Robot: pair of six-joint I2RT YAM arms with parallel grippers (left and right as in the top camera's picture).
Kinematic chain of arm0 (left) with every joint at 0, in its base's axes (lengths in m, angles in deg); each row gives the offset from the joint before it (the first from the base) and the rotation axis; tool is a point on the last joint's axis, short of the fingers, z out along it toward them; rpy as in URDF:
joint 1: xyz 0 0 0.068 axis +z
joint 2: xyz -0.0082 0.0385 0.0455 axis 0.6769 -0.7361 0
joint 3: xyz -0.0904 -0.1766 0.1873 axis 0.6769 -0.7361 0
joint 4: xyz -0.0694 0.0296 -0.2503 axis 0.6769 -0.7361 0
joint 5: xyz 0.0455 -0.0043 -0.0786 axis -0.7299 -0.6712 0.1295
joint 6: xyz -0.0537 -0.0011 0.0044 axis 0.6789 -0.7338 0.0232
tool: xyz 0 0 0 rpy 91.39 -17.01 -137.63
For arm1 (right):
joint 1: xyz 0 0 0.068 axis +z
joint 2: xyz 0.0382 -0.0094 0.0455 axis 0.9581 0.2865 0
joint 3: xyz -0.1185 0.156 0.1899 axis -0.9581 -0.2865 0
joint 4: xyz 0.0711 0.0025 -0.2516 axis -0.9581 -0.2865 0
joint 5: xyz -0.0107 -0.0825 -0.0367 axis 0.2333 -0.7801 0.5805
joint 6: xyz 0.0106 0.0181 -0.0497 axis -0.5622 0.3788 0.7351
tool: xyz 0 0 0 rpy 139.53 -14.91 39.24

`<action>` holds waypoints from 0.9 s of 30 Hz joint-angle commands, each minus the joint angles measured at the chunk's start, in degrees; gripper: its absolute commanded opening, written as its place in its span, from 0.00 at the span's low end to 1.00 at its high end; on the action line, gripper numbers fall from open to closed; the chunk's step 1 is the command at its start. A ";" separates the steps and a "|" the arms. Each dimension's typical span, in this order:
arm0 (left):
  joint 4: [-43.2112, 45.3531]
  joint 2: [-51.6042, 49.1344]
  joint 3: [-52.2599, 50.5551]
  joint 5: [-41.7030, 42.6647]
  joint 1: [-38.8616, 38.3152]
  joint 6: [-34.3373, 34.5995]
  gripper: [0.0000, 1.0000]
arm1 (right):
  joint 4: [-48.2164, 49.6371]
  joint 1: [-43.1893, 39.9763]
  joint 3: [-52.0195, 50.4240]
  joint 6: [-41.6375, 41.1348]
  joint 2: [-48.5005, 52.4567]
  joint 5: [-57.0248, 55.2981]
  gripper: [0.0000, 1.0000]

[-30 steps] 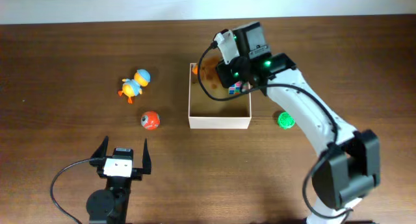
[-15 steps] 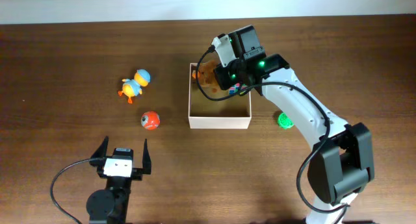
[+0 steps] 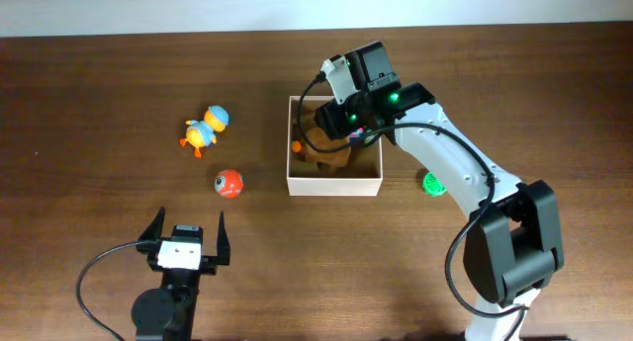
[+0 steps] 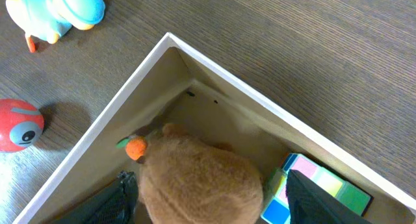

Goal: Pack container
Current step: 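Lift the bear and carry it left over the box, then lower the bear into the box beside the cube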

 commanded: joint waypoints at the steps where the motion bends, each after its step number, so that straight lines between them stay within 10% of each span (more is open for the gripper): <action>1: -0.07 0.50 -0.35 -0.63 -0.20 -0.70 0.99 | -0.81 0.61 1.07 -0.48 0.52 2.60 0.61; 7: -0.07 0.50 -0.35 -0.63 -0.20 -0.70 0.99 | -4.85 0.61 1.07 -1.31 0.46 9.33 0.04; 27: -0.07 0.50 -0.33 -0.63 -0.20 -0.70 0.99 | -16.09 5.70 0.94 -1.33 -2.69 10.16 0.04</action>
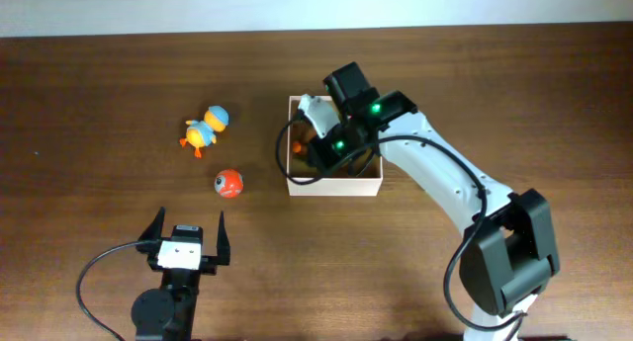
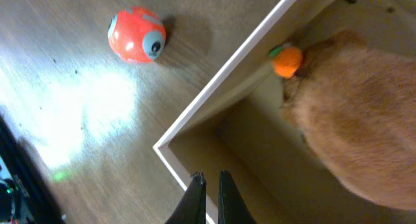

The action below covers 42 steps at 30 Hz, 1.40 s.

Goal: Pack container
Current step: 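Lower the bear into the box beside the cube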

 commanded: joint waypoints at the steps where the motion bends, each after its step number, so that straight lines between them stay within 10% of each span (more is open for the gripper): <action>1: -0.07 0.50 -0.33 -0.63 -0.20 -0.70 0.99 | -0.09 0.28 0.87 0.35 -1.27 -4.04 0.04; 42: -0.07 0.50 -0.33 -0.63 -0.20 -0.70 0.99 | 13.99 0.26 -3.82 -0.90 7.32 -20.94 0.04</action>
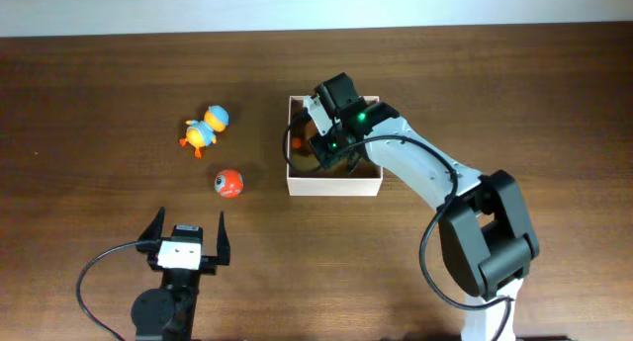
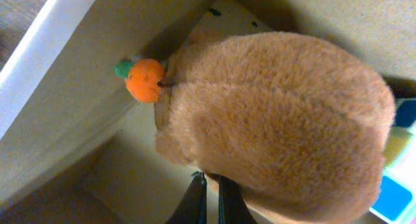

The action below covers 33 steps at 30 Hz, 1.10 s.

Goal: Pack container
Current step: 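Lower the bear into the box beside the cube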

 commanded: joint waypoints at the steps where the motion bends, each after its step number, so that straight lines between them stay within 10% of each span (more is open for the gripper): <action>1: -0.07 0.50 -0.33 -0.63 -0.20 -0.70 0.99 | 1.44 0.00 -0.57 -0.22 1.22 -1.29 0.04; 33: -0.07 0.50 -0.35 -0.63 -0.20 -0.70 0.99 | 3.82 2.62 -0.68 0.17 4.09 3.19 0.04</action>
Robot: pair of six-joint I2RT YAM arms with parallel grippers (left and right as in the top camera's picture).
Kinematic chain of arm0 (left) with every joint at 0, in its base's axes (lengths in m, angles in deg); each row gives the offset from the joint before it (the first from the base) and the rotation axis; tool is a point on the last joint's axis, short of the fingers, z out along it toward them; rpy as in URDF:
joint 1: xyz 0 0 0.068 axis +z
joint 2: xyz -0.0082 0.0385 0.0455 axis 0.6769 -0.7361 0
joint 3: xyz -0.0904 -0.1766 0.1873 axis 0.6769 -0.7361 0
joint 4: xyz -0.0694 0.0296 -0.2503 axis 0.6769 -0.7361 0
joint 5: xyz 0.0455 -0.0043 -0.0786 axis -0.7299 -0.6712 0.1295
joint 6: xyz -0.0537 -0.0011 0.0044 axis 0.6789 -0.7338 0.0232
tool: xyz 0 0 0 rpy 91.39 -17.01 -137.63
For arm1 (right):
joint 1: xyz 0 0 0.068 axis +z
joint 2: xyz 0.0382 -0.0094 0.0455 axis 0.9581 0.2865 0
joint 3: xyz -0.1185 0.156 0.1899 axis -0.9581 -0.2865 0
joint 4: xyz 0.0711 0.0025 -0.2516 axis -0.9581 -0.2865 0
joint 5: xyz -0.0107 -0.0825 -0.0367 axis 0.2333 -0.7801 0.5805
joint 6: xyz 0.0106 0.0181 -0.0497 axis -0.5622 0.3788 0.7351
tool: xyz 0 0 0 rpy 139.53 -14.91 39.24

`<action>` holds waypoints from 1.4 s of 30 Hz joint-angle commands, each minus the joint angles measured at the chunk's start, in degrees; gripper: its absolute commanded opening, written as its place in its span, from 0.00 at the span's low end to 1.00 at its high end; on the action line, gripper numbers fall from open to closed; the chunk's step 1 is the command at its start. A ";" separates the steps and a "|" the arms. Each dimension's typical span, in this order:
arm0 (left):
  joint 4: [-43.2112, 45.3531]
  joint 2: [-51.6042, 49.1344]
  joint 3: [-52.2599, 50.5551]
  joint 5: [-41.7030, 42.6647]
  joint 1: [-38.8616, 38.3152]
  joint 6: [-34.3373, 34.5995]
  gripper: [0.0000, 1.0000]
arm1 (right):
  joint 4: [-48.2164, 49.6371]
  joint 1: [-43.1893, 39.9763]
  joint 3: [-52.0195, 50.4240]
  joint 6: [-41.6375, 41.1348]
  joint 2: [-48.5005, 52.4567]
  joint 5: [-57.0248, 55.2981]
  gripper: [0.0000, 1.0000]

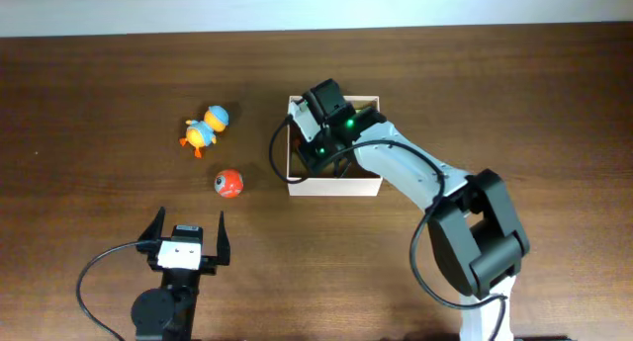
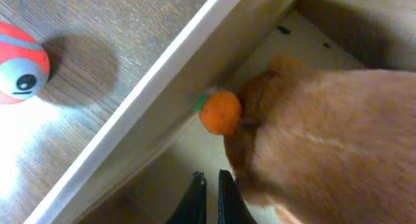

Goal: Pack container
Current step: 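Lower the bear into the box beside the cube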

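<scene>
The white box (image 1: 334, 186) stands mid-table, its left rim (image 2: 147, 117) crossing the right wrist view. A brown plush toy (image 2: 325, 139) lies inside it, with a small orange ball (image 2: 221, 112) at its snout against the left wall. My right gripper (image 2: 211, 197) is shut and empty, low inside the box between the left wall and the plush; from above it shows at the box's left side (image 1: 318, 143). A red ball with eyes (image 1: 228, 183) and a blue-orange duck (image 1: 205, 129) lie on the table left of the box. My left gripper (image 1: 188, 224) rests open near the front edge.
The red ball (image 2: 19, 71) lies just outside the box's left wall. My right arm reaches across the box's right side and covers part of it. The dark wooden table (image 1: 99, 84) extends all round.
My shut right gripper has shifted from under the plush's flank toward the box's left wall, so the rim and the red ball outside now show. The left arm has not moved.
First my right gripper was open over the plush in the box, beside a coloured block. Then it was shut above the box's front-left corner. Later it was shut low inside, against the plush. Now it is by the left wall. Duck and red ball stayed put.
</scene>
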 commanded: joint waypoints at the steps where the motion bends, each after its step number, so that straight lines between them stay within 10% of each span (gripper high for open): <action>1: -0.07 0.50 -0.33 -0.63 -0.20 -0.70 0.99 | 1.18 0.17 -0.68 0.15 2.95 -2.03 0.04; 42: -0.07 0.50 -0.33 -0.63 -0.20 -0.70 0.99 | 5.18 1.55 -0.50 0.15 4.02 -5.18 0.04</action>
